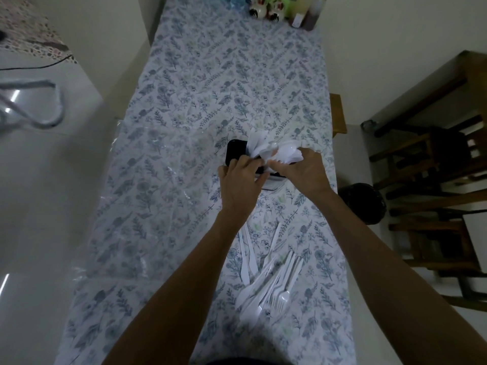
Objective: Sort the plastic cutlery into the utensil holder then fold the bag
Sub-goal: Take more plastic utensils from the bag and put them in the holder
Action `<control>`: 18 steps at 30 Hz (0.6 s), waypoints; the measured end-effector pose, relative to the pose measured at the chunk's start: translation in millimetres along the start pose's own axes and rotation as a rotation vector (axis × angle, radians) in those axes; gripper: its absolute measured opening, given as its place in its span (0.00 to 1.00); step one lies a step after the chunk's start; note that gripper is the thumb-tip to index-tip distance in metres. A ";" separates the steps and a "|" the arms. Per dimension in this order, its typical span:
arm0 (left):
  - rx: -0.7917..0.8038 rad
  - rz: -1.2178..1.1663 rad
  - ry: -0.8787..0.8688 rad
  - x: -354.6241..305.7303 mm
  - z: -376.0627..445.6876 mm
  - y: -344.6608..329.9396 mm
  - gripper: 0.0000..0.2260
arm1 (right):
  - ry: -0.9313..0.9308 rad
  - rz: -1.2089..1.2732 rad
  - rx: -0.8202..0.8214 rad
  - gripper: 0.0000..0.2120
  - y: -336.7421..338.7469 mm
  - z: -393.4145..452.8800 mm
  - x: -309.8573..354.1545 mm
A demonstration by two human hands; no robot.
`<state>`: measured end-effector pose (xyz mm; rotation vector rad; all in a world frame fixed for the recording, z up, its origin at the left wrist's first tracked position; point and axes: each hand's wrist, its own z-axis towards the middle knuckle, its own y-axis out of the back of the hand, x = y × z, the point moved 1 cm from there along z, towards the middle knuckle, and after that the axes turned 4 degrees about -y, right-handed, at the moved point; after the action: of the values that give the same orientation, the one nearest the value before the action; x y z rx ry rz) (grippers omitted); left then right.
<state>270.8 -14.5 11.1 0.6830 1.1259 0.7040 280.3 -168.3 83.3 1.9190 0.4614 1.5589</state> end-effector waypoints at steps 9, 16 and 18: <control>0.071 -0.131 0.035 8.3 6.2 6.1 0.11 | 0.054 -0.012 -0.040 0.15 -5.9 1.4 1.9; 0.114 -0.150 0.023 -5.0 8.0 5.0 0.13 | 0.036 -0.062 -0.063 0.22 2.1 1.8 1.1; 0.107 -0.133 0.035 0.8 8.8 5.2 0.12 | 0.032 -0.022 -0.041 0.16 -2.6 1.6 1.2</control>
<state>278.6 -11.9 17.2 0.6815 1.2362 0.5477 282.4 -166.0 82.3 1.8546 0.4591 1.5752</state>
